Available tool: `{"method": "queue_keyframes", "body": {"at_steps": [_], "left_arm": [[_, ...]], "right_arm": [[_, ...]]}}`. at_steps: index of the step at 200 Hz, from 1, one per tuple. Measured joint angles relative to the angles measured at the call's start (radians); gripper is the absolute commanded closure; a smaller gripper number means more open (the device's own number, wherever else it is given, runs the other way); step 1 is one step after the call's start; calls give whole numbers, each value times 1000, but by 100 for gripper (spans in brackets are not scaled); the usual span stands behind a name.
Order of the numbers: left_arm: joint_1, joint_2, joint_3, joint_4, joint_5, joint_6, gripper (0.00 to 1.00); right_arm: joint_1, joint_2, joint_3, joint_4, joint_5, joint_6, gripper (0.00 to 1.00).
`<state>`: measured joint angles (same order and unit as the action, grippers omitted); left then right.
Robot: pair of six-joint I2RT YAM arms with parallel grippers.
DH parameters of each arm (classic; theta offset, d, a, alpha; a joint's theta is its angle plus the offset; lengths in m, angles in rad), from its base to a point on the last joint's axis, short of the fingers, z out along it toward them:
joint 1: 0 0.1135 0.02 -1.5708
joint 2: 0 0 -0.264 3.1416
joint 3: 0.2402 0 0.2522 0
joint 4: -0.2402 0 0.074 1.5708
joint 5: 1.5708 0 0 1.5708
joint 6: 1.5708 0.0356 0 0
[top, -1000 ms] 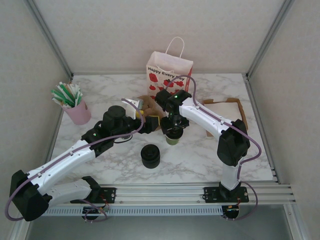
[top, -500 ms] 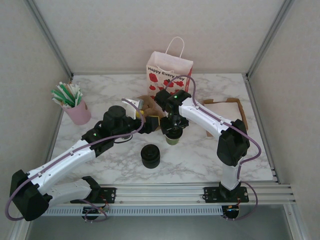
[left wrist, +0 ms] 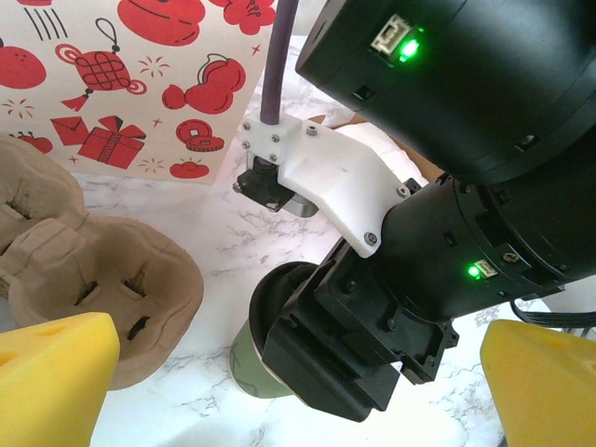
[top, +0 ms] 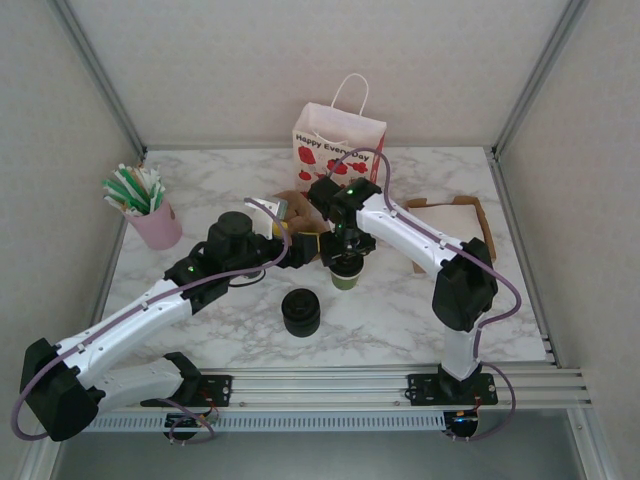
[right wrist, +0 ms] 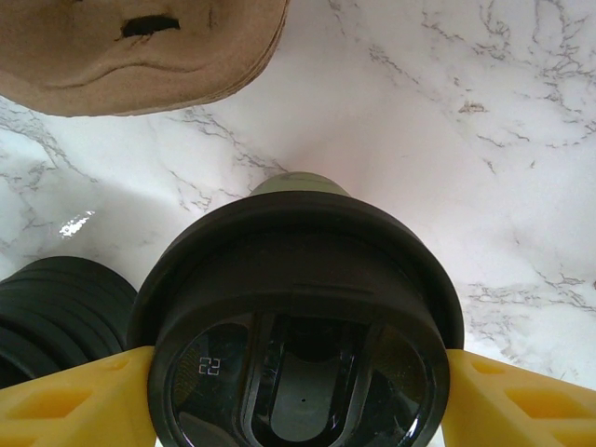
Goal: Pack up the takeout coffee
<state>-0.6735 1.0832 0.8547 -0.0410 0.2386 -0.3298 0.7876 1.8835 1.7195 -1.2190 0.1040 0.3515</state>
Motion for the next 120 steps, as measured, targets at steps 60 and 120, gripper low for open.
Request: {"method": "queue_keyframes", "body": {"at_steps": [60, 120], "left_arm": [[0, 1, 0, 0, 0, 0, 0], [0, 1, 0, 0, 0, 0, 0]], "right_arm": [[3, 4, -4, -2, 4, 1, 27], [5, 4, -4, -17, 21, 4, 27]]}}
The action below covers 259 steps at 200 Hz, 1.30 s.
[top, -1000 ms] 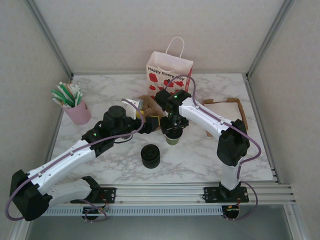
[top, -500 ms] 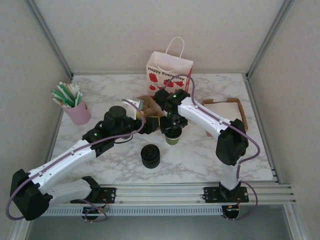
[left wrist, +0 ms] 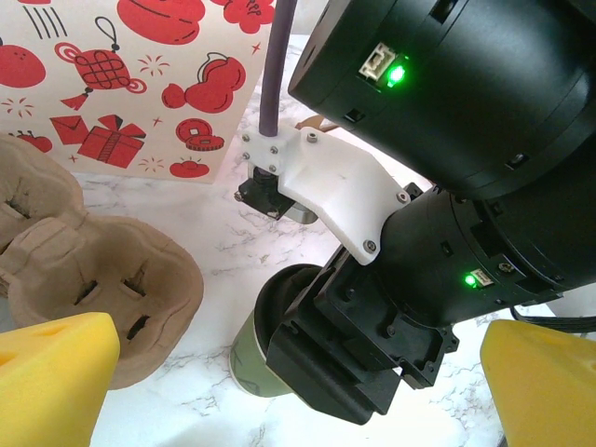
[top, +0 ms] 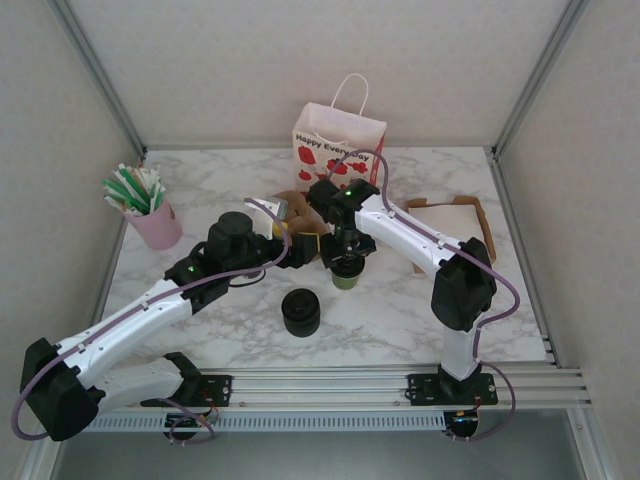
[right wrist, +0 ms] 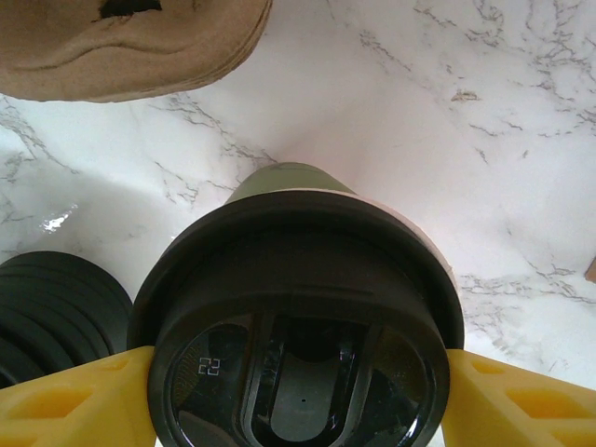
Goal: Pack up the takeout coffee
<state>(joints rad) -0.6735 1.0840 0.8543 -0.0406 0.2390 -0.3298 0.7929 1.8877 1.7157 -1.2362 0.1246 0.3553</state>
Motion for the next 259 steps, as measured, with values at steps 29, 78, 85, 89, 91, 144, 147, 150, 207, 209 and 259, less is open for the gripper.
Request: {"method": "queue_keyframes", "body": {"at_steps": [29, 78, 85, 89, 91, 144, 147, 150, 207, 209, 259], "left_arm": [[0, 0, 0, 0, 0, 0, 0], [0, 0, -1, 6, 0, 0, 0], [0, 0, -2, 7, 0, 0, 0], [0, 0, -2, 6, 0, 0, 0], [0, 0, -2, 7, 0, 0, 0], [0, 3, -2, 8, 0, 0, 0], [0, 4, -2, 8, 0, 0, 0], [0, 6, -2, 8, 0, 0, 0], [0, 11, -6, 8, 4, 0, 0], [0, 11, -6, 8, 4, 0, 0], [1, 11, -6, 8, 4, -3, 0]], "right_arm": [[0, -1, 0, -6, 13, 4, 27], [0, -1, 0, -7, 14, 4, 27], [0, -1, 0, -7, 14, 4, 27], [0, -1, 0, -7, 14, 4, 27], [0, -1, 0, -7, 14, 4, 27], [0, -14, 0, -6, 14, 7, 27], [0, -16, 0, -6, 14, 7, 27], [0, -18, 0, -6, 14, 6, 27], [0, -22, -2, -5, 13, 7, 27], [0, -22, -2, -4, 13, 6, 27], [0, -22, -16, 11, 5, 7, 27]]}}
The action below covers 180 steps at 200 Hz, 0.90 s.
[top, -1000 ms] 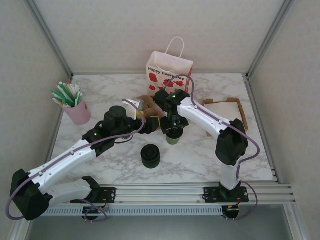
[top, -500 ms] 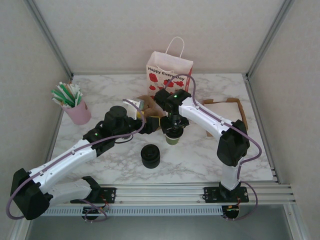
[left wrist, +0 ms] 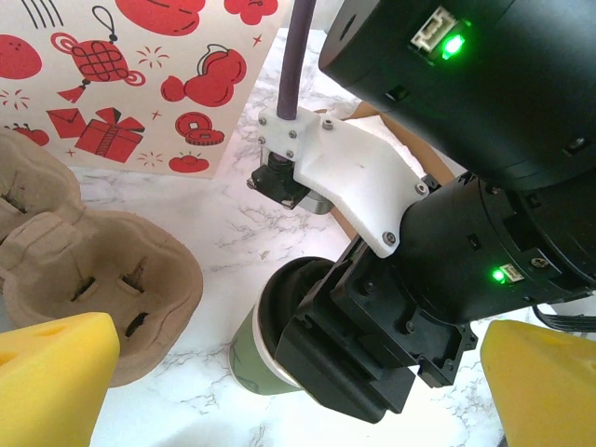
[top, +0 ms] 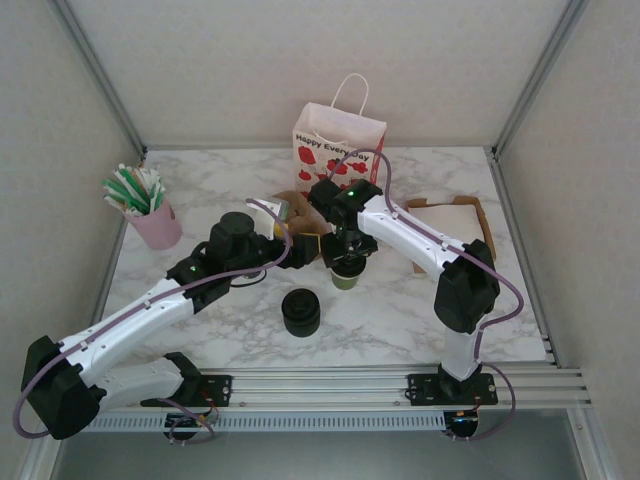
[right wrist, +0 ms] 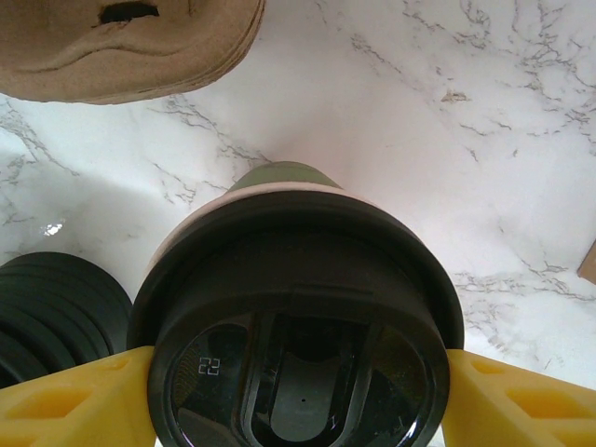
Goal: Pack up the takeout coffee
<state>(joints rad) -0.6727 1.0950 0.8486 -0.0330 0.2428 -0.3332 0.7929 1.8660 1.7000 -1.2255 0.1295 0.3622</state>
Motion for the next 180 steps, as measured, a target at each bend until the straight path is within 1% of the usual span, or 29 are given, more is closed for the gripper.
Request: {"method": "queue_keyframes", "body": {"at_steps": [180], "left_arm": [[0, 0, 0, 7, 0, -4, 0]], "right_arm": [[0, 2, -17, 28, -21, 0, 27]]}}
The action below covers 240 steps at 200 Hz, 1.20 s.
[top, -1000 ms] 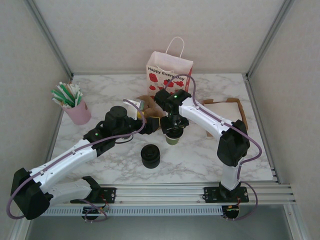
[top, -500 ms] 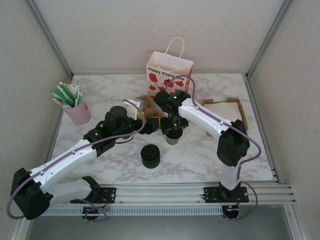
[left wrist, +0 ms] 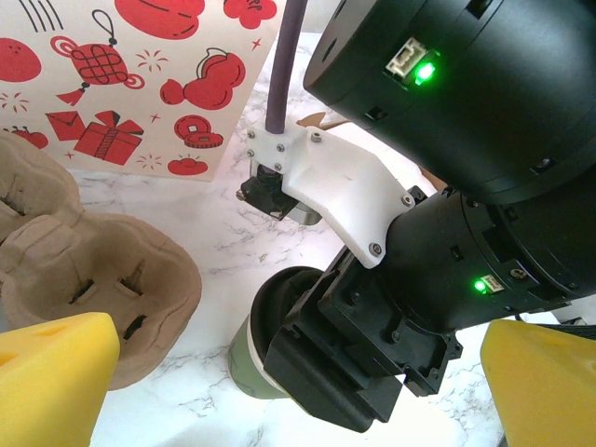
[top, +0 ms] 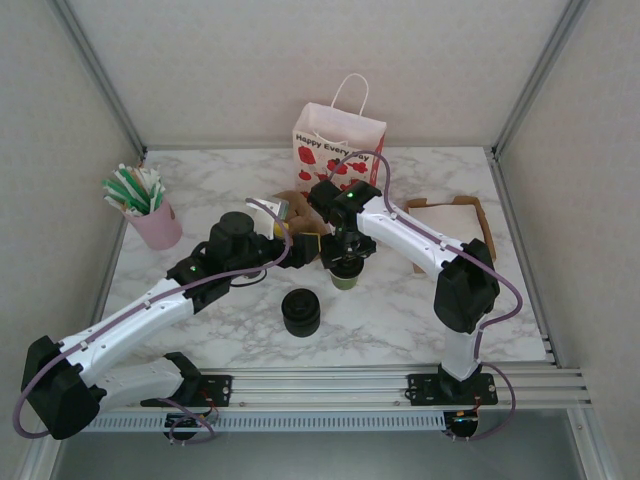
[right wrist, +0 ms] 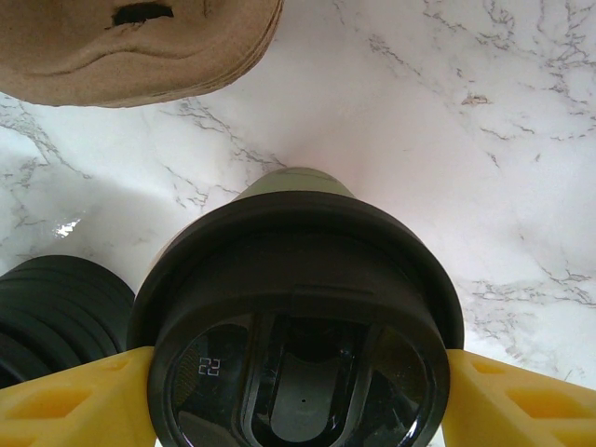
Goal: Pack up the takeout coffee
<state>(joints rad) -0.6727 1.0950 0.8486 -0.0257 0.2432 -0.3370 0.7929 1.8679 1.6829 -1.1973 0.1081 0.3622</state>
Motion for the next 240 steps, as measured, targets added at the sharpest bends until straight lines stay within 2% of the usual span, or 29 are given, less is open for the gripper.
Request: {"method": "queue_keyframes", "body": {"at_steps": [240], "left_arm": [[3, 7, -8, 7, 11, -4, 0]], "right_arm": [[0, -15, 23, -12, 3, 0, 27]]}}
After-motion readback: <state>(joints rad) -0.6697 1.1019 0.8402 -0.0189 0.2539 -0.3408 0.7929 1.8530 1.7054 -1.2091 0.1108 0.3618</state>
